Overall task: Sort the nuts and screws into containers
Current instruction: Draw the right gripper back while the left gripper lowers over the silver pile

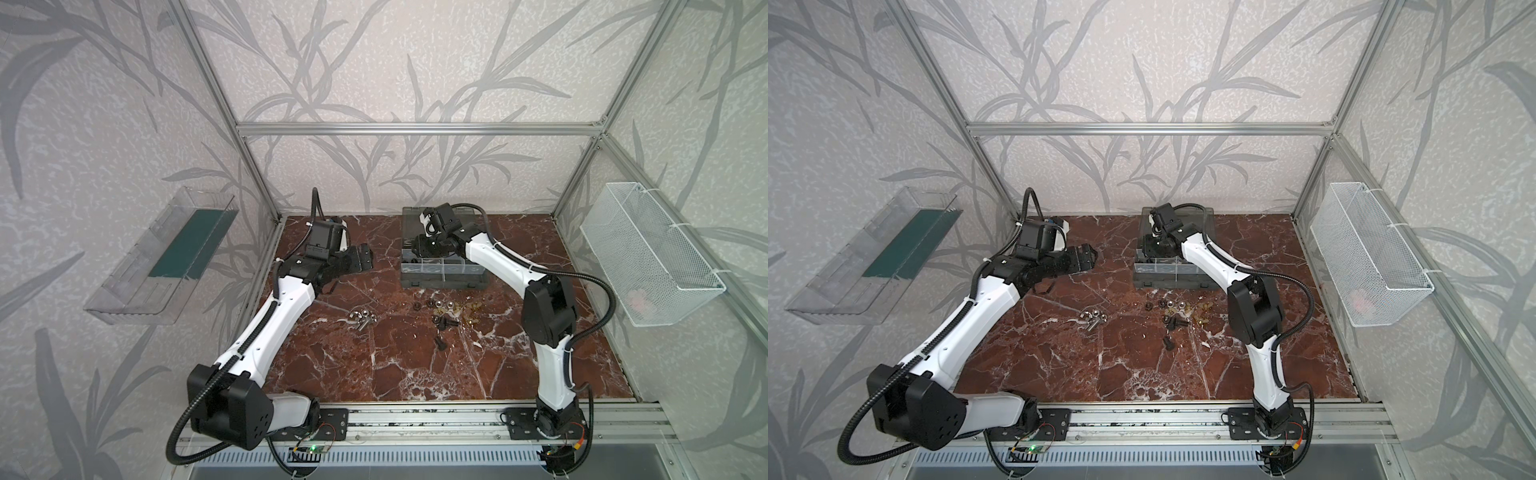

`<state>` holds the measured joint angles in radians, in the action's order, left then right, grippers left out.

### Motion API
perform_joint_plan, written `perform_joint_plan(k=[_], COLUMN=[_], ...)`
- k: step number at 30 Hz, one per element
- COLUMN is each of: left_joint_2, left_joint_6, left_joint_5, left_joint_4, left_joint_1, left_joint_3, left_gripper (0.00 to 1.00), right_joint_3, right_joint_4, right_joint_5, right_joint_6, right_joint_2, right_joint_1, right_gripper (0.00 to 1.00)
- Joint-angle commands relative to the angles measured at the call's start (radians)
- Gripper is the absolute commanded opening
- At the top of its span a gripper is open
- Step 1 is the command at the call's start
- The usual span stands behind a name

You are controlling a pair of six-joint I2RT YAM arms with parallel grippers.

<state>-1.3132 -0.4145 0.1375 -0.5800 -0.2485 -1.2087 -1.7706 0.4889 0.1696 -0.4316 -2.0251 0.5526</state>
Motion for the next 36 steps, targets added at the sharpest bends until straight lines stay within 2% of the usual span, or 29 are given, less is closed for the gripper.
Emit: perform_joint_plan(k=[1,2,5,10,13,19,24,31,36], left_joint_2=[0.004,-0.003,-0.016,-0.005,-0.029,-0.114,-0.207,-0.284,-0.330], left_joint_6=[-0.010,-0.013,-0.018,-0.001,0.025,0.032,0.042,0.045,0.064], left_joint_5=[0.032,0.053,0.128,0.092,0.054,0.022,0.018,0.000,-0.023], left_joint_4=[-0.085,-0.104,-0.129,-0.132,-0.156,-0.198,-0.226,-0.193,-0.190], left_joint_1=[0.000,-0.001,-0.010,-0.087,-0.142,-0.176,-0.202,-0.230,-0.234], left_joint_3=[0.007,0.012,0.059,0.140,0.153,0.169,0.165,0.169,0.169], left_gripper=[0.99,0.99,0.99,0.99,0.99,1.00,0.99,0.89,0.76], right_joint_3=[0.097,0.127,0.239,0.449,0.546,0.690,0.756,0.778,0.785], right_joint_4=[-0.050,-0.056,-0.078,-0.125,-0.139,-0.169,-0.194,-0.189,-0.190], right_joint_5=[0.010,0.009,-0.008,-0.019,-0.009,0.015,0.038,0.037,0.035], right_joint_6=[0.027,0.033,0.056,0.080,0.096,0.104,0.091,0.095,0.092], right_joint_2=[0.105,0.133,0.220,0.389,0.472,0.583,0.616,0.624,0.612], right_joint_1=[0.011,0.013,0.027,0.040,0.043,0.046,0.046,0.047,0.046], right_gripper=[0.48,0.50,0.66,0.91,0.99,0.99,0.99,0.99,0.99])
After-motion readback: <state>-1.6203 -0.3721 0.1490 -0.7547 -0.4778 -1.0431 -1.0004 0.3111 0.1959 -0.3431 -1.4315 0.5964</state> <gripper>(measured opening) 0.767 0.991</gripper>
